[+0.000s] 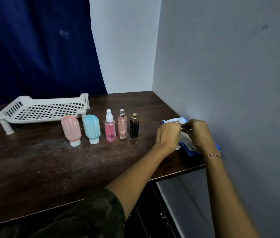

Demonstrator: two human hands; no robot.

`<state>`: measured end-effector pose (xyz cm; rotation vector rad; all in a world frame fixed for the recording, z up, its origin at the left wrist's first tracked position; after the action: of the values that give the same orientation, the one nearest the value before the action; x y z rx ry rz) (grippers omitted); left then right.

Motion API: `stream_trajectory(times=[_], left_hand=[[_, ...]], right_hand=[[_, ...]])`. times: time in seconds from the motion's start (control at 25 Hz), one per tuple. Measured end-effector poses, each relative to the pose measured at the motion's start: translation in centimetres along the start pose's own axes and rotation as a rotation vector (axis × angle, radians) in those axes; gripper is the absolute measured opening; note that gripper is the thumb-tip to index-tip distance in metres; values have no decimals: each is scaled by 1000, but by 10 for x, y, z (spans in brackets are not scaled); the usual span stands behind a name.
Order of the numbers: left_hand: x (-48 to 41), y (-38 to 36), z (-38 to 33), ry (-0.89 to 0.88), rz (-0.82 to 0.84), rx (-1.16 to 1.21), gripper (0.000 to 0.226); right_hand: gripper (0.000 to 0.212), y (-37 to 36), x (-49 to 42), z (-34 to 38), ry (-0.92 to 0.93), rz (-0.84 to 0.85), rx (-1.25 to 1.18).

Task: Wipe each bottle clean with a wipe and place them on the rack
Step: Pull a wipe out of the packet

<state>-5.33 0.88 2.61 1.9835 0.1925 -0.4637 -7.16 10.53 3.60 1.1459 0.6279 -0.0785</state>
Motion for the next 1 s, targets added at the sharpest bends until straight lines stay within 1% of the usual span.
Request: stream_trajectory(times=[0.04, 0.2, 0.4, 0.52, 0.64, 0.68, 0.76, 0.84, 0.92, 1.0], left_hand=[[-1, -3, 0, 18, 40, -38, 25], [-2, -16, 4, 56, 109, -85, 27], [-2, -24, 5, 60, 115, -43, 20], [-2, -25, 5, 57, 123, -31, 22], [-2, -24, 8, 67, 135, 13, 27], [-3, -22, 9, 70, 139, 34, 30], [-4, -16, 12, 83, 140, 72, 39], [-5, -10, 16, 85, 122, 99, 43], [-4, -2, 16, 78, 88, 129, 39], [-3, 5, 16, 73, 50, 167, 37]], right_hand=[[13, -5, 0, -6, -29, 26, 2], [11, -17, 2, -12, -72, 96, 68], [11, -20, 8, -10, -113, 91, 39], [10, -26, 6, -8, -24, 90, 43], [17, -34, 5, -9, 24, 258, 157], [18, -34, 5, -10, 20, 281, 178], [20, -33, 4, -11, 4, 266, 181], [17, -30, 2, -12, -27, 238, 191], [14, -23, -1, -7, -16, 179, 166], [18, -14, -3, -1, -48, 115, 107]])
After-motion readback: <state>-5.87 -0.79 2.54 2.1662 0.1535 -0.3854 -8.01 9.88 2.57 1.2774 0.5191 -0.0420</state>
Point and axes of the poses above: each hand's wrist, its own x-axis away from the middle knuckle, its own y-axis out of the back of the hand, z = x × y, the point moved 6 cm from there along -x, towards the middle knuckle, and after that the axes turned 5 degrees about y, right-handed, at the moved point
